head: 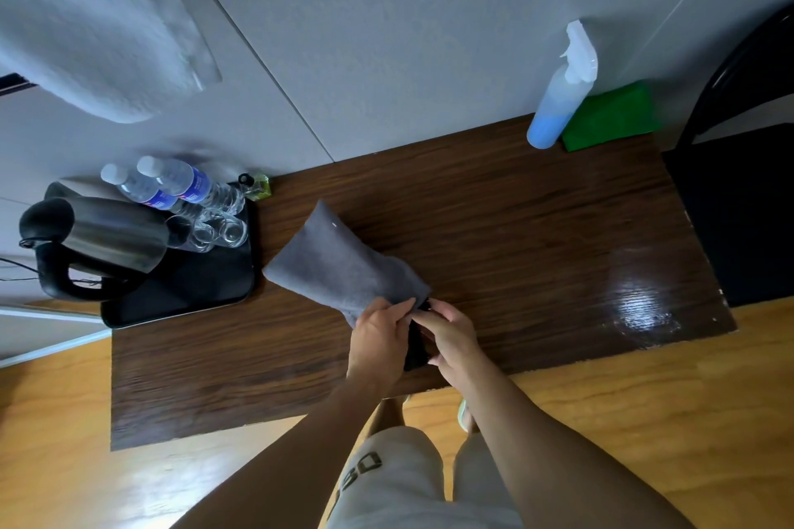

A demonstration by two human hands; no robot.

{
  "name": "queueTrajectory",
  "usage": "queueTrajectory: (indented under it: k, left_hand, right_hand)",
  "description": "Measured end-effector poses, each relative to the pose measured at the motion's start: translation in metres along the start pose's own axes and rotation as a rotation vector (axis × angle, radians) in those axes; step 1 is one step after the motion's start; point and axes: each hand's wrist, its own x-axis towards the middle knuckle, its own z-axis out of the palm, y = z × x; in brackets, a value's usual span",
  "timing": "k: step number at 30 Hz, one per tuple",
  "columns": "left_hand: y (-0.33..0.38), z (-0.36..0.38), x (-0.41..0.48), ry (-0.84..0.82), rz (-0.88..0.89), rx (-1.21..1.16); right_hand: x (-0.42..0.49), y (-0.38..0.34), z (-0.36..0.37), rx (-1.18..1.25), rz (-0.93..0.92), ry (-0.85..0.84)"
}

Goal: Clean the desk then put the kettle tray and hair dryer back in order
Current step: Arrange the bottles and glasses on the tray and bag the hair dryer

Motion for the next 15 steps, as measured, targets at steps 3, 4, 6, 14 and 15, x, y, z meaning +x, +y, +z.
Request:
queueTrajectory:
  k: [3, 4, 6, 14, 15]
  left_hand:
    - [-0.015, -0.002, 0.001, -0.006, -0.075, -0.059]
    - [-0.020, -0.004, 0.002, -0.007, -0.107, -0.080]
    - [-0.027, -0.008, 0.004, -0.017, -0.137, -0.103]
    - [-0.028, -0.025, 0.011, -0.038, -0.229, -0.265]
    - [-0.028, -0.026, 0.012, -0.051, -0.231, -0.274]
  right_hand:
    - [0.005, 0.009, 0.009, -0.022, 0.013, -0.069]
    - [0.006, 0.013, 0.011, -0.033, 0.010, -0.097]
    - [0.010, 0.024, 0.013, -0.057, -0.011, -0.144]
    - [0.011, 0.039, 0.016, -0.324, -0.145, -0.327]
    - [0.014, 0.043, 0.017, -0.405, -0.200, -0.332]
